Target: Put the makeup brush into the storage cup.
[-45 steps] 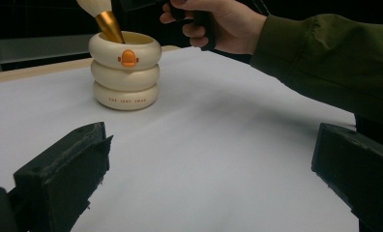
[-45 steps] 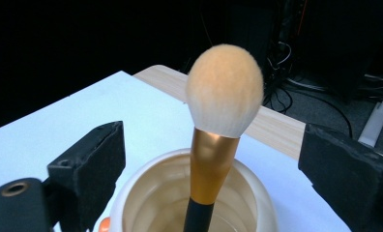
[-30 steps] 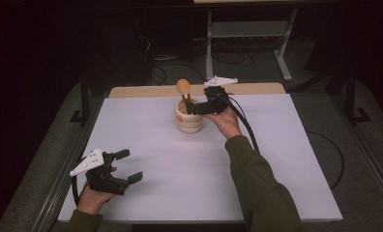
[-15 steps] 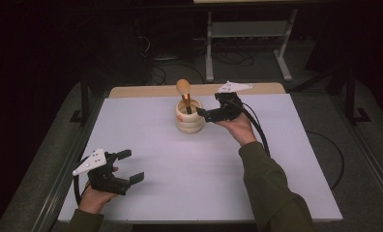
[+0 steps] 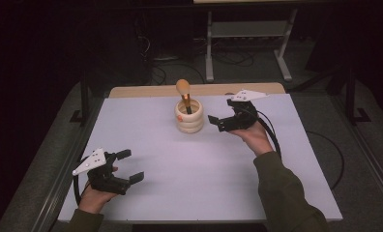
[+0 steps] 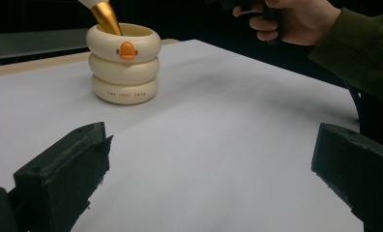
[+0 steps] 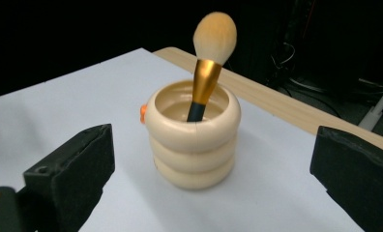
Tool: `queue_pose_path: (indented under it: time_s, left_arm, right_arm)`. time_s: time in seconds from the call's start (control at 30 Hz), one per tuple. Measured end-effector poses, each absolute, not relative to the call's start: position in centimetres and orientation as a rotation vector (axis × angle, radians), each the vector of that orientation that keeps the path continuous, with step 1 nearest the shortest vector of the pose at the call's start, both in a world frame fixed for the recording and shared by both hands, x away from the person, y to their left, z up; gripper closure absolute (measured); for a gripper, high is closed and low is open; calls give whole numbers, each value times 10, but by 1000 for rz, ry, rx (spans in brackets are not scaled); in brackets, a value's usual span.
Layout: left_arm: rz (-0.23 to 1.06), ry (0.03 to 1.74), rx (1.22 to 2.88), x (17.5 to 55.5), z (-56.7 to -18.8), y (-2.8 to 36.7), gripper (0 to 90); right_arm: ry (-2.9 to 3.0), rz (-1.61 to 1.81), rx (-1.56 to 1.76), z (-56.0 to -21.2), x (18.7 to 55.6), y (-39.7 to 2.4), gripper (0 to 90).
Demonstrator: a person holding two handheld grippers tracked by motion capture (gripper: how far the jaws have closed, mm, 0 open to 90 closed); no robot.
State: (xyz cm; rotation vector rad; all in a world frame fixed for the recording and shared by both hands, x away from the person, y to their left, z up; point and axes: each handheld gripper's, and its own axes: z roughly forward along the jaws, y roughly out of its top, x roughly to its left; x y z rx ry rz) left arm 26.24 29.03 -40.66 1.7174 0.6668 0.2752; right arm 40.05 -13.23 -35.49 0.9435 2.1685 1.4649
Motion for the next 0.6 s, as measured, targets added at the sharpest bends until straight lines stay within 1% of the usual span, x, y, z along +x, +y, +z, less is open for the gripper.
queue_pose_path:
  time_s: [0.6]
  left_arm:
    - [277, 667, 1720, 262, -406, 292, 0]
  right_arm:
    - [2136, 1488, 948, -367, 365, -164, 5]
